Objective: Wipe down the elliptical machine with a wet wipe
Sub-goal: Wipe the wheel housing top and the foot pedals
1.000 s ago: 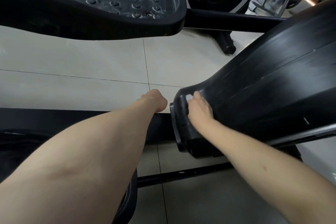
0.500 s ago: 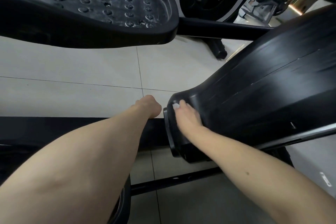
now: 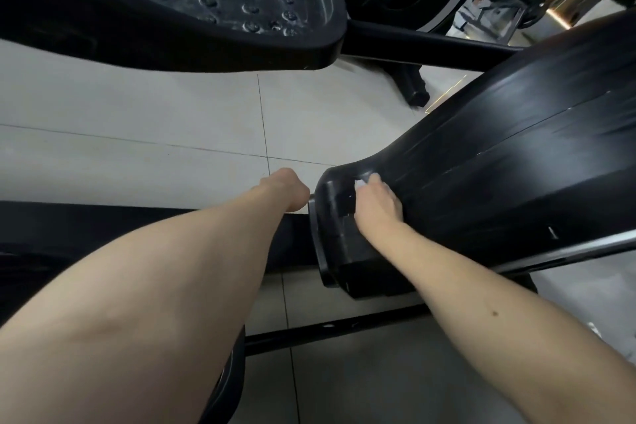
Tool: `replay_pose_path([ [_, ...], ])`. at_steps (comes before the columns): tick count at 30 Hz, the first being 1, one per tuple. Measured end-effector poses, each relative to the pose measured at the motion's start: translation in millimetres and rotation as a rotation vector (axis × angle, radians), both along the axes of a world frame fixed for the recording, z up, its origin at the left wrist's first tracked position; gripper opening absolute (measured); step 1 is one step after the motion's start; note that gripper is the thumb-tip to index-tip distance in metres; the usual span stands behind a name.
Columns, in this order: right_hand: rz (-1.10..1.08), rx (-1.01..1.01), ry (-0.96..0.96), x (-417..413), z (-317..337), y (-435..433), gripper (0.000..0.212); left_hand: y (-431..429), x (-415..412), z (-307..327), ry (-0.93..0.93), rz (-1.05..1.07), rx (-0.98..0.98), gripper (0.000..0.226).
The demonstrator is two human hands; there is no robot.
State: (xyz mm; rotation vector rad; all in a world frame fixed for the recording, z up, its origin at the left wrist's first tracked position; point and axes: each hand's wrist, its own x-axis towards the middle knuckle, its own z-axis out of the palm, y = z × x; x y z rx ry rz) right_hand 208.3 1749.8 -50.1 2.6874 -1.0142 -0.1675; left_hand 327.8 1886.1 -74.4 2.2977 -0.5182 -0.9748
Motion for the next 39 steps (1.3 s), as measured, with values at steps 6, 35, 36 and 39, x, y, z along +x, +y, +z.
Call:
replay_pose_path([
  [6, 0.118, 0.124, 0.079, -5, 2, 16, 0.030, 0, 0, 7, 0.029, 0.012, -0.025, 0.011],
  [35, 0.376, 0.049, 0.035, -5, -2, 20, 0.034, 3, -15, 18, -0.041, -0.013, 0.025, 0.025],
  [36, 0.327, 0.093, -0.038, -7, -1, 15, 0.035, 1, -17, 20, -0.039, -0.026, 0.019, 0.018],
  [39, 0.366, 0.233, -0.121, -32, -12, 27, 0.033, -7, -23, 21, -0.036, -0.047, 0.005, 0.012],
])
